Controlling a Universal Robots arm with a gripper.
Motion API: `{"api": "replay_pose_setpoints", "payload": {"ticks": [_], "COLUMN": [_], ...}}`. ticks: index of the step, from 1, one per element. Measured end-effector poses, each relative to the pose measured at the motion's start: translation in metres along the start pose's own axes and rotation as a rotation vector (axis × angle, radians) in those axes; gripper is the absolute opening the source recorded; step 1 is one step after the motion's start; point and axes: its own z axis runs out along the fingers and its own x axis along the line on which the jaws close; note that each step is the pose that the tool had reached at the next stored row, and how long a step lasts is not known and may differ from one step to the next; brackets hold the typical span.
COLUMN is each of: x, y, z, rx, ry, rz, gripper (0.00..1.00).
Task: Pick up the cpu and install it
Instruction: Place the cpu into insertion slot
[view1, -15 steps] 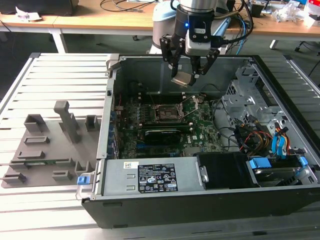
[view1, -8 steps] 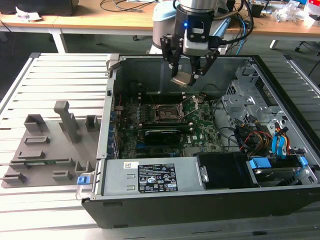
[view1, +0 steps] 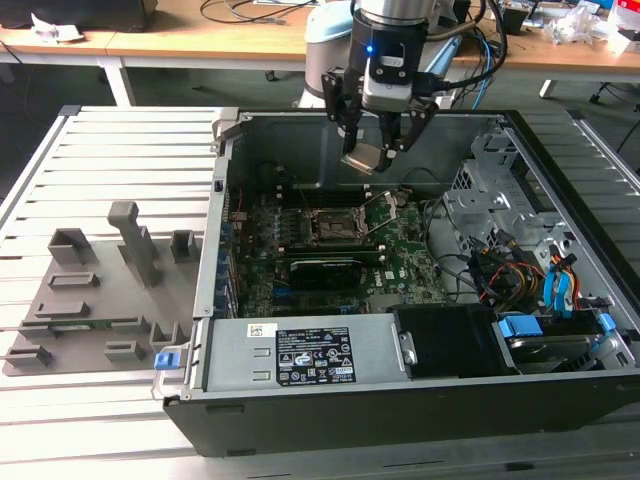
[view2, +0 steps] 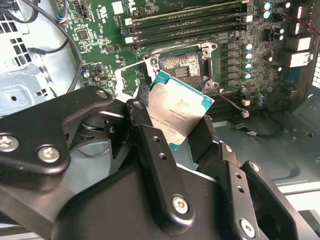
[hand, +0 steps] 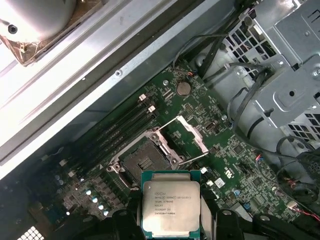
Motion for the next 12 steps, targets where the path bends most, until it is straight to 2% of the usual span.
{"api": "replay_pose_setpoints", "payload": {"ticks": [12], "x": [0.0], "y": [0.0], "z": [0.0002], "rx": [0.0046], "ry": [-0.001], "rz": [0.072], "gripper": [0.55]}}
